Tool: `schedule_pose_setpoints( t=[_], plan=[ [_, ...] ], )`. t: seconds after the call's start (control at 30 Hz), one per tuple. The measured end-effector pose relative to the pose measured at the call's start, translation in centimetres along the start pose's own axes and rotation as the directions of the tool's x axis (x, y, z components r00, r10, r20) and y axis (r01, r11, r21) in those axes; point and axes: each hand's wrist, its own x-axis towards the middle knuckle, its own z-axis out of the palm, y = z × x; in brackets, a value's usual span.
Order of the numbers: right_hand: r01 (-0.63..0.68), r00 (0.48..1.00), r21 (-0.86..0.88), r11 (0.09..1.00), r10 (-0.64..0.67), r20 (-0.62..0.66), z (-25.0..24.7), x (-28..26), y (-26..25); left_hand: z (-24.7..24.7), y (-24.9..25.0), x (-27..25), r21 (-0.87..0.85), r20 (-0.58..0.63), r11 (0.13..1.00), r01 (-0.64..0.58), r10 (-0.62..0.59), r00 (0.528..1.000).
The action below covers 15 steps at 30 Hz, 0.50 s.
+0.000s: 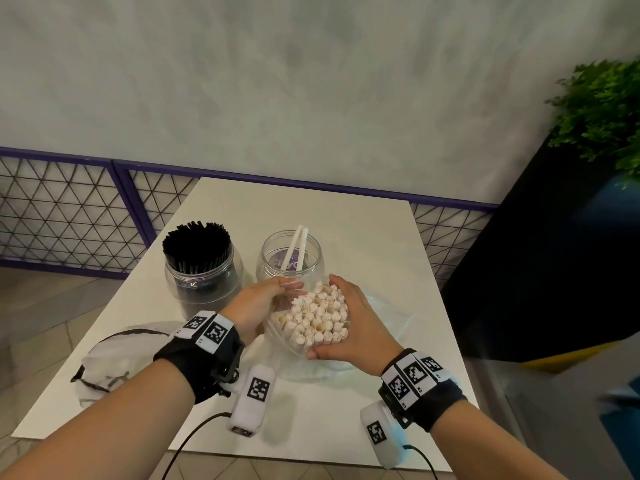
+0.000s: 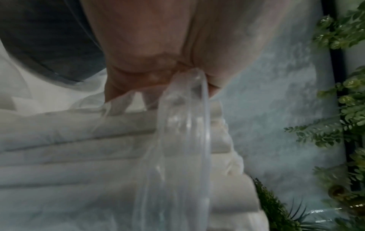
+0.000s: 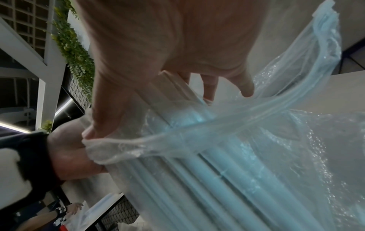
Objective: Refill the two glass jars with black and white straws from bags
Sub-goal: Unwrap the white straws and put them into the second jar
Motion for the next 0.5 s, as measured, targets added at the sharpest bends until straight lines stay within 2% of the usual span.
schedule_pose_setpoints(
  t=[0.33,0.5],
  plan=[
    [0.026,0.999,0.031,0.999,-0.027,0.020,-0.5,0.2,0.6,0.1,-0.4,0.6,-0.055,0.072,0.995,0.081,-0.077,0.994],
    [0.082,0.996,-0.078,0.994,-0.080,0.027,-0.7,0.5,0.5,-0.3,-1.0,1.3,-0.067,0.121,0.993,0.096,-0.087,0.989]
  ],
)
